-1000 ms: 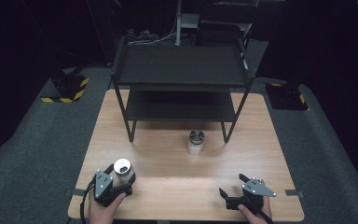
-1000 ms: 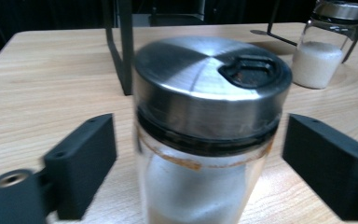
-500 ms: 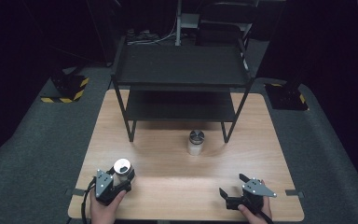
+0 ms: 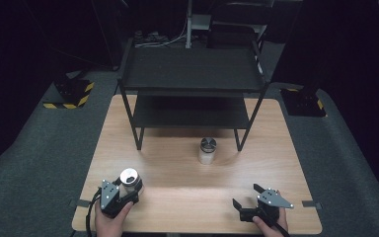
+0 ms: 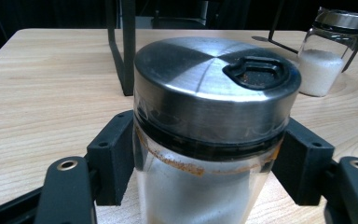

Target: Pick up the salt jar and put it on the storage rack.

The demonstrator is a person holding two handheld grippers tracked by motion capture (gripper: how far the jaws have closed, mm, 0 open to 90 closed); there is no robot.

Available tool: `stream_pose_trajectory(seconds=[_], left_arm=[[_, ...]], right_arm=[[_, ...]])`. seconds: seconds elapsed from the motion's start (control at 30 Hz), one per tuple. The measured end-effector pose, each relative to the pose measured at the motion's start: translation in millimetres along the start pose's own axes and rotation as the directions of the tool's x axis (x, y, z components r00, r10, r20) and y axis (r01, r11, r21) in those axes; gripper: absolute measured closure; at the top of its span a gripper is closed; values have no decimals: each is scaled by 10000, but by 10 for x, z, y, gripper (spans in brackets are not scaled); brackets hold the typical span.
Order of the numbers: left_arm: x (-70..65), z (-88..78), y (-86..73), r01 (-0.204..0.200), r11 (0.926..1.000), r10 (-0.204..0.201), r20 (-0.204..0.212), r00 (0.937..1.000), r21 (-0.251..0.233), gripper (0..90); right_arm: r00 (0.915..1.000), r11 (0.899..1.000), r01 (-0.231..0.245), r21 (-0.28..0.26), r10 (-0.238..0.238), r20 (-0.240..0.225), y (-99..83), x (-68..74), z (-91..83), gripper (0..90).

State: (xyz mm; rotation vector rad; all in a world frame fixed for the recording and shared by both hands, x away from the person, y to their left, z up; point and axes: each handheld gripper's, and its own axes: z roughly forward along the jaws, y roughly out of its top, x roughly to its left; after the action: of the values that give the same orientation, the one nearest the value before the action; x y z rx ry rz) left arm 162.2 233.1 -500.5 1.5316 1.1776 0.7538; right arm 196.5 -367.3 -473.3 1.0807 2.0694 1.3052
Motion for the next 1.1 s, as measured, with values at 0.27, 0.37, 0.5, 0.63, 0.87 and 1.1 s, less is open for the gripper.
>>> stream_pose_trajectory(seconds=[0.27, 0.37, 0.5, 0.63, 0.87, 1.1], left_arm=[[-92, -53, 98, -74, 9996, 75, 52, 10000, -290, 308], [-161, -70, 167, -67, 9992, 72, 120, 9999, -405, 308], [-257, -87, 261, -254, 9985, 262, 147, 9995, -485, 308], [-317, -80, 319, -312, 9985, 319, 145, 9994, -455, 309], [-356, -4, 432, -310, 9984, 316, 129, 9994, -463, 309], [-394, 48, 633, -380, 9970, 392, 162, 9991, -675, 309]], right_arm=[[10000, 10000, 23, -9, -23, -7, -1, 1, -1, 4], [10000, 10000, 30, -23, -30, -6, -4, 1, -1, 4], [10000, 10000, -2, -62, 2, 21, -11, 3, -5, 4], [10000, 10000, -15, -74, 15, -12, -13, -5, -5, 4], [10000, 9999, -18, -112, 18, -19, -20, -4, -9, 4], [9999, 9999, -87, -132, 86, -53, -24, -16, -13, 4]])
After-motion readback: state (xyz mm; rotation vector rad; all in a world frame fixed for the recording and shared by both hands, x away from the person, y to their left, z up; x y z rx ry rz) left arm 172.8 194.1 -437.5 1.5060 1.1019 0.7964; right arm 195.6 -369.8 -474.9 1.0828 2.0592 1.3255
